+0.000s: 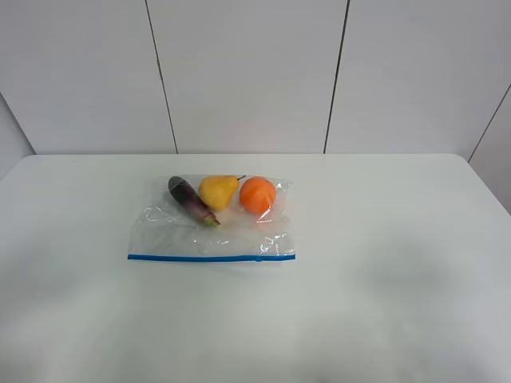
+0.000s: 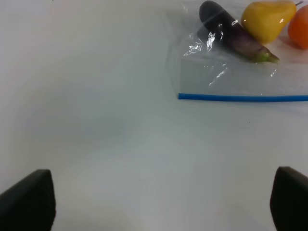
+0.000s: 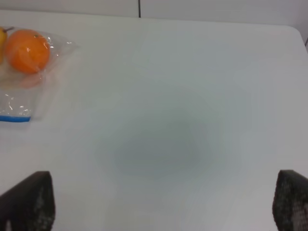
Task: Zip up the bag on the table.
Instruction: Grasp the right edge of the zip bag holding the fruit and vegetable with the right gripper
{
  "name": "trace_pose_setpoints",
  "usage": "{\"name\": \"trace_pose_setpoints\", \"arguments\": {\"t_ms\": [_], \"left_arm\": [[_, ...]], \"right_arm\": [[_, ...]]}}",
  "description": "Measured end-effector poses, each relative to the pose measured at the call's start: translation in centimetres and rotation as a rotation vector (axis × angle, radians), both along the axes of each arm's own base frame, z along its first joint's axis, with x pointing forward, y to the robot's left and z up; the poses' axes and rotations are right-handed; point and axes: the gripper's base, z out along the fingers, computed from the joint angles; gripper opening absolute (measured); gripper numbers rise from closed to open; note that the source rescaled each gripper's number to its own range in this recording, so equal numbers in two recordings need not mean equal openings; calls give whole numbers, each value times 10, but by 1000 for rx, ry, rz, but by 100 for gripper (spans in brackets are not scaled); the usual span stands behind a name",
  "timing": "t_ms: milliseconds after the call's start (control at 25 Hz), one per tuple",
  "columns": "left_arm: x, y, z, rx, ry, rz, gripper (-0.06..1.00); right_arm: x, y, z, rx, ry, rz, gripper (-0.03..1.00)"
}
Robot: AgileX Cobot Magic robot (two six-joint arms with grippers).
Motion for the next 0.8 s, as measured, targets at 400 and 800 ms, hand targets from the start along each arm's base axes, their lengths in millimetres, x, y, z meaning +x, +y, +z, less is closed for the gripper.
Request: {"name": "trace_pose_setpoints", "arguments": {"t_ms": [400, 800], "left_arm": [[0, 0, 0, 0, 0, 0, 100], [0, 0, 0, 0, 0, 0, 100]], "right_arm": [[0, 0, 0, 0, 0, 0, 98], [65, 4, 40, 66, 272, 29, 98]]}}
